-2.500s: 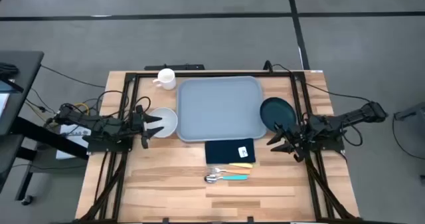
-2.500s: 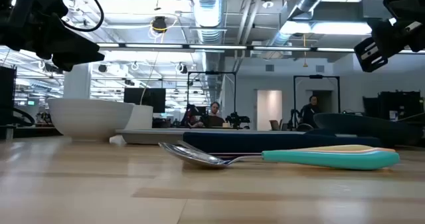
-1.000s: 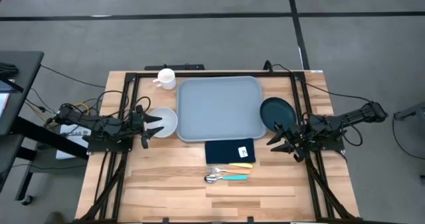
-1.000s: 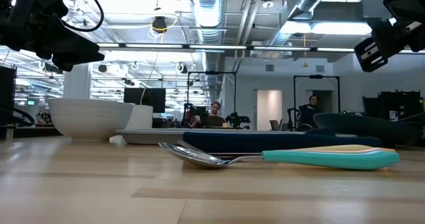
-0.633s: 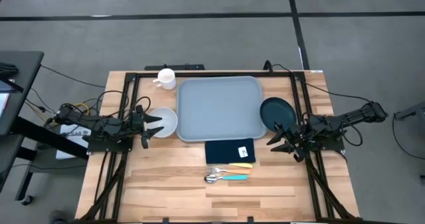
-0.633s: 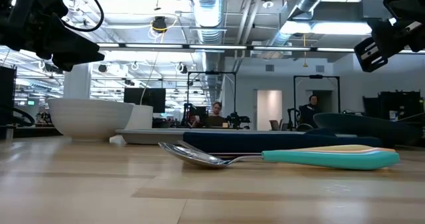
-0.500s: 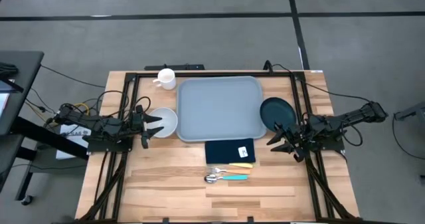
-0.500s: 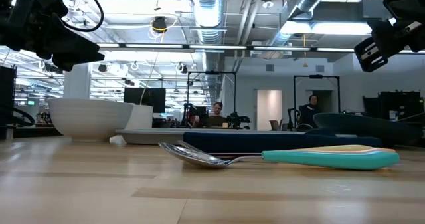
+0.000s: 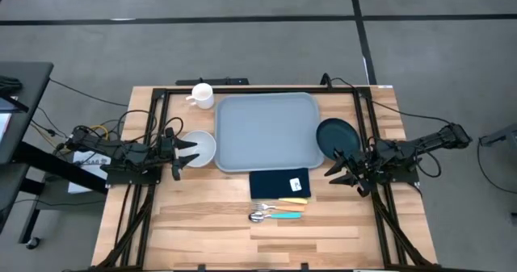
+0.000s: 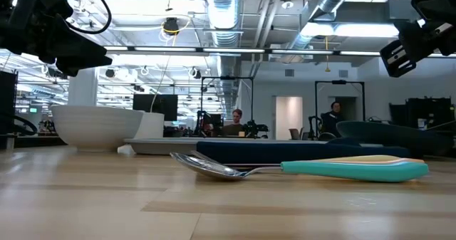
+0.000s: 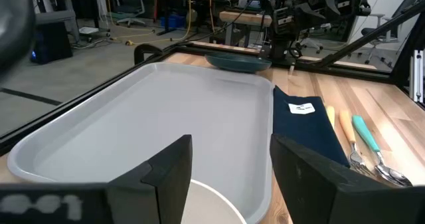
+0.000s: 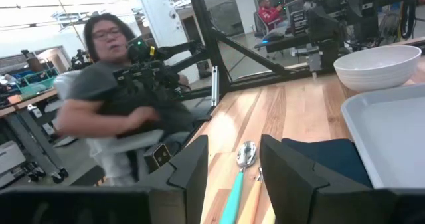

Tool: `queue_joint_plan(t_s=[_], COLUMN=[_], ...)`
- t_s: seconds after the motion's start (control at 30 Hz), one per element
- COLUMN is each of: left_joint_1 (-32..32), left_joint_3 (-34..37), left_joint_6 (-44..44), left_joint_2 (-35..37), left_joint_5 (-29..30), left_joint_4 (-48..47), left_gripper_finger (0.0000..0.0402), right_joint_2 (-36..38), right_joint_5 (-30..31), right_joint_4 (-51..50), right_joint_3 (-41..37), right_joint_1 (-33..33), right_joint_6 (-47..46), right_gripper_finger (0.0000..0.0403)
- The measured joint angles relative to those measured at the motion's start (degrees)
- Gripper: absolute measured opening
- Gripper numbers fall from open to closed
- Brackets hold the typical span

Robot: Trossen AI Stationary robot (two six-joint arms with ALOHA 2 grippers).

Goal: Set up tray

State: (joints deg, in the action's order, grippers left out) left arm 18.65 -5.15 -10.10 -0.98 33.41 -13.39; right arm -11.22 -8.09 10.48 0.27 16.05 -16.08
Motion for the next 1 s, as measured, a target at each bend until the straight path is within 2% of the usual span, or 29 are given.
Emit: queue_joint_plan(t_s=[0.63,0.83,1.0], left_joint_1=[0.0,0.0,0.0], left_joint_3=[0.0,0.0,0.0], left_joint_6=[0.0,0.0,0.0], left_joint_2=[0.0,0.0,0.0], left_joint_5=[0.0,0.0,-0.1], left_joint_4=[0.0,0.5,1.0], left_gripper_finger=[0.0191,0.0191,0.0191], right_joint_2=[0.0,0.0,0.0], right_joint_5=[0.1,3.0,9.0], right_joint_4=[0.0,0.1,2.1], right_joint_3=[0.0,0.0,0.0], right_joint_1=[0.0,-0.1,-0.1], right_joint_6=[0.0,0.0,0.1], right_gripper_finger=[0.0129,0.0129,0.0129])
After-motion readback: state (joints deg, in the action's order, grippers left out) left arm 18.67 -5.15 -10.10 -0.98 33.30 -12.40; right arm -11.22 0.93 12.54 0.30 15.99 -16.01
